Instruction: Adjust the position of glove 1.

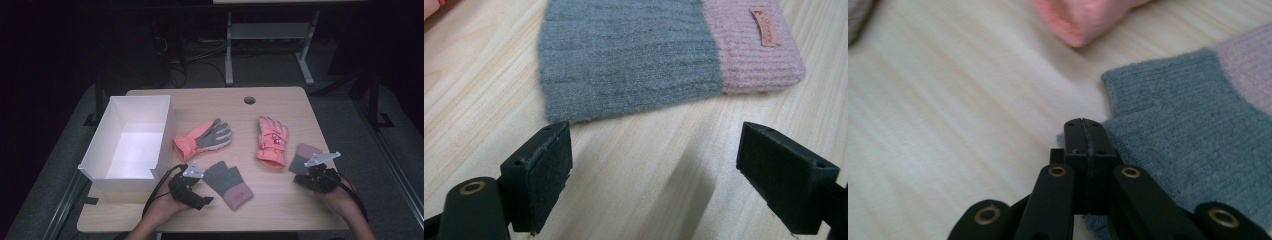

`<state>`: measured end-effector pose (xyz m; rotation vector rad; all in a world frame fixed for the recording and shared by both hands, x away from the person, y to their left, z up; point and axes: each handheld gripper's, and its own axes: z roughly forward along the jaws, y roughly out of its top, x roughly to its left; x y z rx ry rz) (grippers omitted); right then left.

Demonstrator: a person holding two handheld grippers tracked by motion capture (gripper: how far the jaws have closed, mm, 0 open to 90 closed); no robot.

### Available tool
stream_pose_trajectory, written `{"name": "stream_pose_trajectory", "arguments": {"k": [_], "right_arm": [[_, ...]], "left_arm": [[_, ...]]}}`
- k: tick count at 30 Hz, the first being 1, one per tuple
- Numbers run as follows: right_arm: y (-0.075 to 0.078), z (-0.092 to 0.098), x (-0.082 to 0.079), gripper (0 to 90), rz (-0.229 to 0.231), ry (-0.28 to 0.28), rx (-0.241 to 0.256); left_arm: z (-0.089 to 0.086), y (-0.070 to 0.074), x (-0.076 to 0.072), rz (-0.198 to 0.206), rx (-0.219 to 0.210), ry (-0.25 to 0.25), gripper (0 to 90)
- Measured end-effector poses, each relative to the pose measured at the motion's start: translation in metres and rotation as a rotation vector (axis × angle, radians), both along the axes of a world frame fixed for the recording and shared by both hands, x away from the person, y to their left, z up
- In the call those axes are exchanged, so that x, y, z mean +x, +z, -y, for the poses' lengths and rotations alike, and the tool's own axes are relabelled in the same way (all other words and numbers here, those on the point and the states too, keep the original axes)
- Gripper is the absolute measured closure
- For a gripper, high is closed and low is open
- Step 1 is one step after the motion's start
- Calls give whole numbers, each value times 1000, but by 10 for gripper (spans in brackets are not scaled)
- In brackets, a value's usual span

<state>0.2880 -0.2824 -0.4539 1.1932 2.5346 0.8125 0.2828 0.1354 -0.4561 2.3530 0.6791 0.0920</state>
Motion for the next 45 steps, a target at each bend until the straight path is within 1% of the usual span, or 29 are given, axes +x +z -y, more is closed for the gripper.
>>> {"name": "stream_pose_trajectory", "arguments": {"k": [1, 4, 5, 7, 8, 12, 14, 15, 16, 17, 19, 20, 21, 22, 24, 25, 28, 30, 32, 34, 35, 36, 41, 42, 43, 45], "right_arm": [[0, -4, -4, 900, -5, 18, 6], [1, -9, -7, 900, -16, 32, 8], [1, -16, -8, 900, -11, 64, -2], [2, -24, -9, 900, -17, 89, -3], [2, -26, -10, 900, -18, 102, -2], [2, -33, -11, 900, -22, 120, 0], [4, -34, -11, 900, -11, 132, 4], [8, -29, -10, 900, 12, 119, 13], [11, -24, -9, 900, 20, 102, 19], [11, -24, -9, 900, 20, 102, 19], [15, -13, -7, 900, 39, 71, 17], [16, 3, -5, 900, 47, 24, 14], [17, 13, -5, 900, 38, -4, 16], [16, 19, -6, 900, 40, -23, 14], [13, 29, -8, 900, 31, -49, 17], [11, 31, -10, 900, 27, -50, 18], [2, 32, -15, 900, 0, -35, -3], [1, 32, -16, 900, -8, -35, 5], [2, 29, -16, 900, -7, -23, -4], [1, 26, -17, 900, -12, -14, -2], [2, 20, -19, 900, -21, 13, -3], [3, 16, -19, 900, -21, 30, -8], [4, -1, -24, 900, -39, 102, -15], [4, -1, -24, 900, -39, 102, -15], [5, -8, -25, 900, -45, 130, -16], [5, -15, -26, 900, -50, 161, -18]], "left_arm": [[0, 1, 0, 6, 12, -10, 143], [0, 2, 0, 6, 15, -13, 143], [0, 1, 0, 6, 13, -11, 143], [0, 1, 0, 5, 11, -10, 143], [1, 0, -1, 0, -2, 1, 143], [0, 0, 0, 0, 13, -12, 143], [-1, 0, 0, 3, 17, -16, 144], [0, 0, 0, 0, 12, -13, 144], [0, 0, 0, 1, 12, -12, 144], [0, 0, 0, 1, 12, -12, 143], [0, 0, 0, -1, 5, -5, 144], [0, 0, 0, -2, 2, -2, 143], [0, 0, 0, -1, 10, -9, 144], [0, 0, 0, 0, 10, -10, 144], [0, 0, 0, 1, 8, -10, 144], [0, 0, 0, -2, 0, 0, 144], [0, 0, 1, -5, 3, -1, 144], [0, 0, 0, -4, 3, -1, 144], [1, 0, 0, -5, 1, 0, 144], [1, 0, 0, -2, 2, -4, 144], [1, 0, 0, -2, 4, -5, 144], [1, 0, 0, -2, 4, -5, 144], [0, 0, 1, -2, 2, -4, 144], [0, 0, 1, -2, 2, -4, 144], [1, 0, 0, -2, 3, -4, 144], [1, 0, 0, -2, 5, -5, 144]]}}
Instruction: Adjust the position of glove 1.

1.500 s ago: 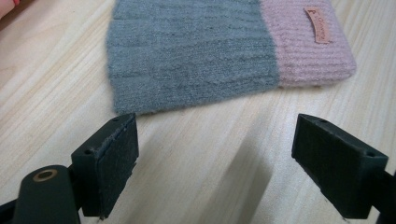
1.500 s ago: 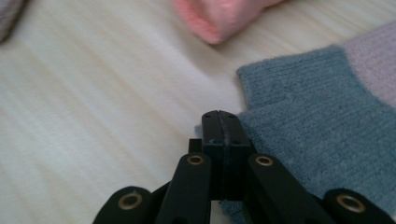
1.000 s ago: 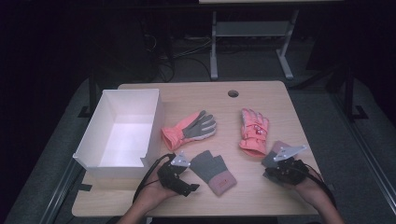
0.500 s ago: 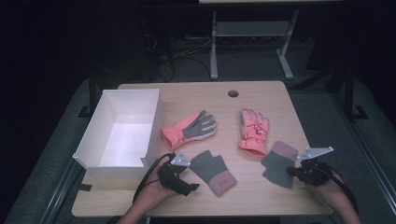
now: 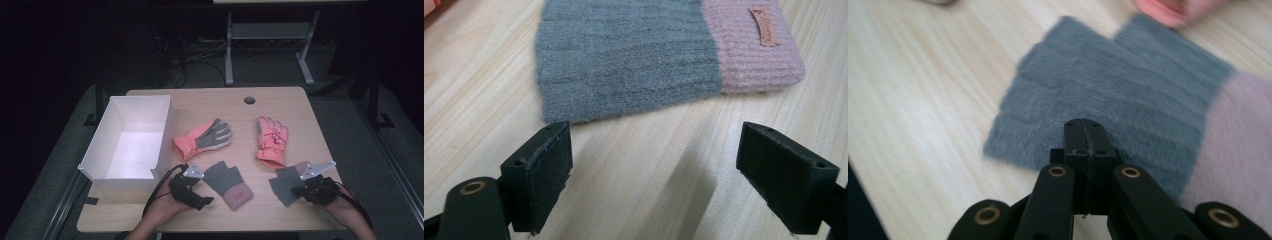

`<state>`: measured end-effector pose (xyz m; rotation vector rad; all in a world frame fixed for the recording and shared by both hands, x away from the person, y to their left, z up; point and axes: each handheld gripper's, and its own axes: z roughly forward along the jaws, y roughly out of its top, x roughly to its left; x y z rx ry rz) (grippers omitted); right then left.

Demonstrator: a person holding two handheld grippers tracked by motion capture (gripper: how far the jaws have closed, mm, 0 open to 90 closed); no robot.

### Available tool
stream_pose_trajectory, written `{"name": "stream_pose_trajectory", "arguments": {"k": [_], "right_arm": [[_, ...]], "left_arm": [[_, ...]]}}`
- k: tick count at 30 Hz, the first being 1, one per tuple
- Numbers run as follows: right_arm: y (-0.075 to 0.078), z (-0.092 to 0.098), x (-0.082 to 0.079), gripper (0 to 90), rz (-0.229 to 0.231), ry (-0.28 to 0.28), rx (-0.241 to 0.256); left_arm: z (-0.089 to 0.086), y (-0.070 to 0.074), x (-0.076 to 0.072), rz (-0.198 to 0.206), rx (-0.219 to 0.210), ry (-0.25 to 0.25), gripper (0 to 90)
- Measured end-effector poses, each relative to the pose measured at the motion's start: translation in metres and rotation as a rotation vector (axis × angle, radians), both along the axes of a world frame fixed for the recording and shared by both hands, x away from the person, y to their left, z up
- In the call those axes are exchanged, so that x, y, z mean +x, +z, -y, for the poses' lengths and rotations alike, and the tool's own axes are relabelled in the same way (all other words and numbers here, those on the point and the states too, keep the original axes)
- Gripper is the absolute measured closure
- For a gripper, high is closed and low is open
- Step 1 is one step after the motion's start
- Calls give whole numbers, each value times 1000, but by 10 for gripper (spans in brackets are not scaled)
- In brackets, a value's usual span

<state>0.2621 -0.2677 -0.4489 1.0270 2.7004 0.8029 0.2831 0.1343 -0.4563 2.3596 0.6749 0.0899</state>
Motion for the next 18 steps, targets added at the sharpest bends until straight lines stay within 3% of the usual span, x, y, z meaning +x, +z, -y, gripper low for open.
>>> {"name": "stream_pose_trajectory", "arguments": {"k": [11, 15, 18], "right_arm": [[-1, -38, 2, 900, -15, 113, 33], [-1, -56, 4, 900, -14, 151, 36], [2, -58, 4, 900, 4, 165, 50]], "left_arm": [[0, 0, 1, 2, 14, -12, 144], [0, 0, 1, 1, 12, -11, 144], [0, 0, 1, 2, 14, -13, 144]]}}
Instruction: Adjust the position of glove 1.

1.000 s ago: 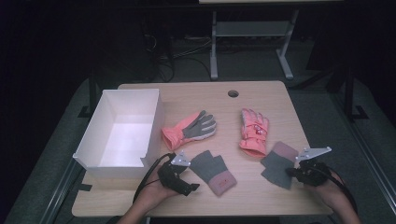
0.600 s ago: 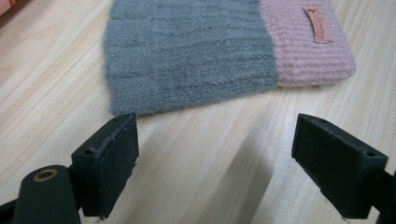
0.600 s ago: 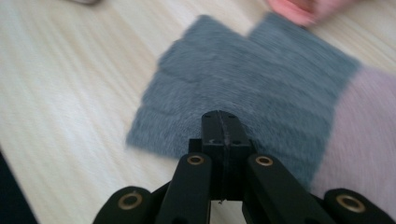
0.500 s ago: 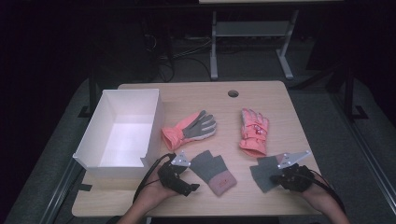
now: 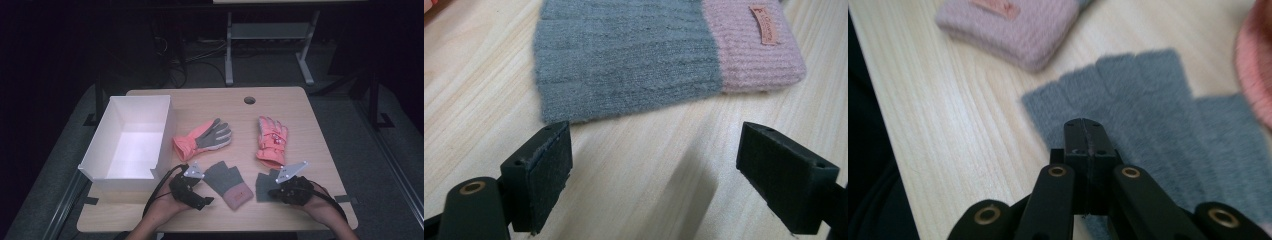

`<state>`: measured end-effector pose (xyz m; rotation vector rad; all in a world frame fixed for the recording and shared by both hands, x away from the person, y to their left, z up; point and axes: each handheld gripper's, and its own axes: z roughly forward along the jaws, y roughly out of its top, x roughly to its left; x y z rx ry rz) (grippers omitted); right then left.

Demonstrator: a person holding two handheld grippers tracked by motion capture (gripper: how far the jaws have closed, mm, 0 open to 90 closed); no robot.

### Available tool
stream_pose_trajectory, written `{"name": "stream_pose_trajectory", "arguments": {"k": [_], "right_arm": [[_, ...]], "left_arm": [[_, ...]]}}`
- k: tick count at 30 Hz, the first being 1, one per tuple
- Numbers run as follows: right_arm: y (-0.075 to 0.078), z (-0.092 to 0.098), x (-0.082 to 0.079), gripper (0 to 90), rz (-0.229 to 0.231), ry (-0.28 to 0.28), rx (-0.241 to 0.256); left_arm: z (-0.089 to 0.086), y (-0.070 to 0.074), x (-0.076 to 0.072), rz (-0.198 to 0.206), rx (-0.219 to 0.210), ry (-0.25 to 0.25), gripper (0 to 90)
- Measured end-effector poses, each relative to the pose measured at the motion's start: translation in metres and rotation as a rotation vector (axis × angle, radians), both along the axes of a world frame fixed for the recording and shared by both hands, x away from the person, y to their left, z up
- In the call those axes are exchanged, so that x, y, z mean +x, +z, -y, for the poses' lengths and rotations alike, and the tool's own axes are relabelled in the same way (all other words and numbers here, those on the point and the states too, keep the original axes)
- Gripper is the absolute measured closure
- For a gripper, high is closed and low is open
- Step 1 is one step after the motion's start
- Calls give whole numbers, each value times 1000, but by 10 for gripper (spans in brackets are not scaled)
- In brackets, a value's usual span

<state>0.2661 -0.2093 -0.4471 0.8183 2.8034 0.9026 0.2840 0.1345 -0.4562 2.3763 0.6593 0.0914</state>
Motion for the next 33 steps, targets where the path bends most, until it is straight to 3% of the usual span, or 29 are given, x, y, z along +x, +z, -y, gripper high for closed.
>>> {"name": "stream_pose_trajectory", "arguments": {"k": [4, 5, 6, 7, 10, 12, 19, 33], "right_arm": [[9, 18, 4, 900, 51, -47, 33], [12, 27, 7, 900, 72, -74, 30], [13, 45, 14, 900, 86, -143, 41], [13, 45, 14, 900, 86, -143, 41], [8, 72, 24, 900, 90, -222, 11], [4, 80, 25, 900, 84, -242, 5], [-1, 84, 24, 900, 66, -244, 3], [1, 74, -13, 900, 24, -193, 2]], "left_arm": [[0, -1, 0, -5, -16, 17, 144], [0, -1, 0, -6, -15, 17, 144], [0, -1, 0, -6, -15, 18, 144], [0, -1, 0, -6, -15, 18, 144], [0, -1, 0, -6, -11, 15, 144], [0, -1, 0, -8, -11, 18, 144], [0, -1, -1, -9, -15, 18, 144], [1, -1, 0, -8, -9, 14, 144]]}}
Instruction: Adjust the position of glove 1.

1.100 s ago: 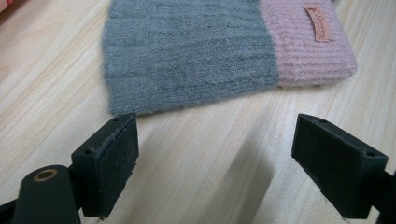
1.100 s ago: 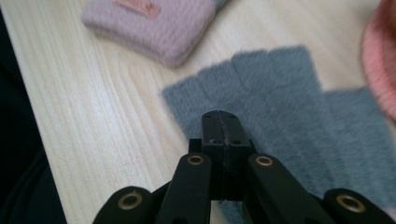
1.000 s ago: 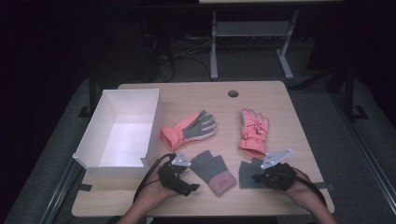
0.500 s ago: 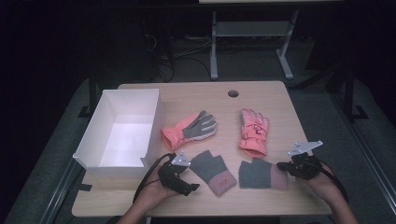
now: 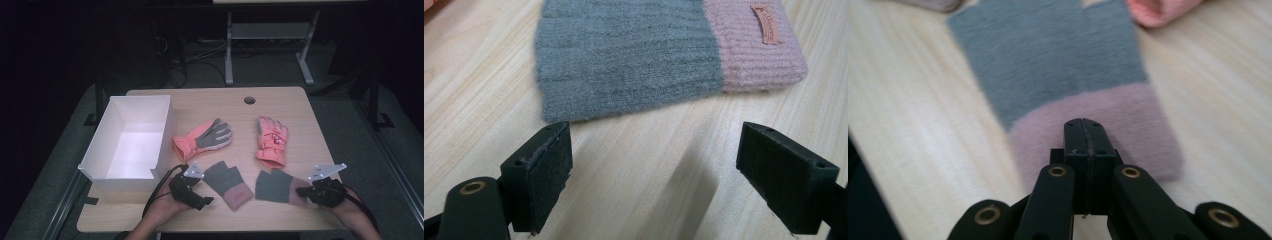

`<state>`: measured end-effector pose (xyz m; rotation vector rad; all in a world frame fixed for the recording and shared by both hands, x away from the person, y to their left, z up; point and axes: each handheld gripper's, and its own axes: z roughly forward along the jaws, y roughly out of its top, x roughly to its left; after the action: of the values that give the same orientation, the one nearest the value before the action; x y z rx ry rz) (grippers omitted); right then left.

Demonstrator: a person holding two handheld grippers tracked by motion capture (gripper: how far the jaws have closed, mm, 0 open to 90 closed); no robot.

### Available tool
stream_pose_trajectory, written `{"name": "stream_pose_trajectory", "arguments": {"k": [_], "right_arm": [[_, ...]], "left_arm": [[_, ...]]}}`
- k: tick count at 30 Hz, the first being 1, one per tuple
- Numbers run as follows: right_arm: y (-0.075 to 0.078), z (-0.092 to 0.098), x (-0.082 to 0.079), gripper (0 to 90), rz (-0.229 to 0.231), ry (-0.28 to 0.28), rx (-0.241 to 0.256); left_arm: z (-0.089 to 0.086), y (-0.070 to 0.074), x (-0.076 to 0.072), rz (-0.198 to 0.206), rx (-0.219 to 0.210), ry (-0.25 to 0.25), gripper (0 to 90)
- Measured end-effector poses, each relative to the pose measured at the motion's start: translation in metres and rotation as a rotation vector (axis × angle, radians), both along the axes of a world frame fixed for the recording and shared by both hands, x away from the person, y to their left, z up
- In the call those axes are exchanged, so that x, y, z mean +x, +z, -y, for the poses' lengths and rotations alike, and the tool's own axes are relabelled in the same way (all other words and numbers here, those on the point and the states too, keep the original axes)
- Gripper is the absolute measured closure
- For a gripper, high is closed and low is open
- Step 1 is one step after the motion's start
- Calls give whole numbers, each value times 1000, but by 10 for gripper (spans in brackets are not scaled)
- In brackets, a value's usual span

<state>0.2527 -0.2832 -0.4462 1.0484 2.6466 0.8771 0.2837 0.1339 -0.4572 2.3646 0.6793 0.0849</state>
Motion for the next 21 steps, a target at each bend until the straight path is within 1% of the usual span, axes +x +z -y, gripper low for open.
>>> {"name": "stream_pose_trajectory", "arguments": {"k": [1, 3, 4, 5, 6, 7, 8, 9, 10, 11, 12, 13, 14, 15, 16, 18, 19, 20, 21], "right_arm": [[0, -3, -3, 900, -5, 15, -6], [0, -5, -4, 900, -7, 21, -6], [1, -7, -4, 900, 2, 30, -12], [2, -7, -3, 900, 19, 28, -6], [8, -2, 1, 900, 45, -3, 7], [10, 3, 5, 900, 66, -27, 2], [10, 3, 5, 900, 66, -27, 2], [12, 13, 16, 900, 89, -72, -4], [12, 13, 16, 900, 89, -72, -4], [8, 20, 27, 900, 83, -104, -14], [5, 22, 31, 900, 76, -113, -16], [1, 23, 34, 900, 62, -111, -19], [1, 23, 34, 900, 62, -111, -19], [-2, 22, 37, 900, 55, -107, -24], [-7, 21, 37, 900, 34, -100, -33], [-8, 20, 36, 900, 30, -93, -31], [-7, 19, 30, 900, 12, -79, -25], [-7, 19, 30, 900, 12, -79, -25], [-6, 18, 22, 900, 2, -66, -14]], "left_arm": [[0, 0, 0, 0, 2, -3, 144], [0, 0, 0, 0, 3, -3, 144], [0, 0, 0, 0, 3, -3, 144], [0, 0, 0, 0, 2, -2, 144], [0, 0, 0, 0, -2, 1, 144], [0, 0, 0, -1, 1, -1, 144], [0, 0, 0, -1, 1, -1, 144], [0, 0, 1, -2, -1, 2, 144], [0, 0, 1, -2, -1, 2, 144], [0, 0, 0, 0, 3, -2, 144], [0, 0, 0, 0, 3, -2, 144], [0, 0, 0, -2, 3, -4, 144], [0, 0, 0, -2, 3, -4, 144], [0, 0, 0, -4, -1, 2, 144], [0, 0, 1, -6, -3, 2, 144], [-1, 0, 1, -5, -3, 3, 144], [-2, 1, 1, -4, 8, -8, 144], [-2, 1, 1, -4, 8, -8, 144], [-2, 1, 2, -5, 8, -9, 144]]}}
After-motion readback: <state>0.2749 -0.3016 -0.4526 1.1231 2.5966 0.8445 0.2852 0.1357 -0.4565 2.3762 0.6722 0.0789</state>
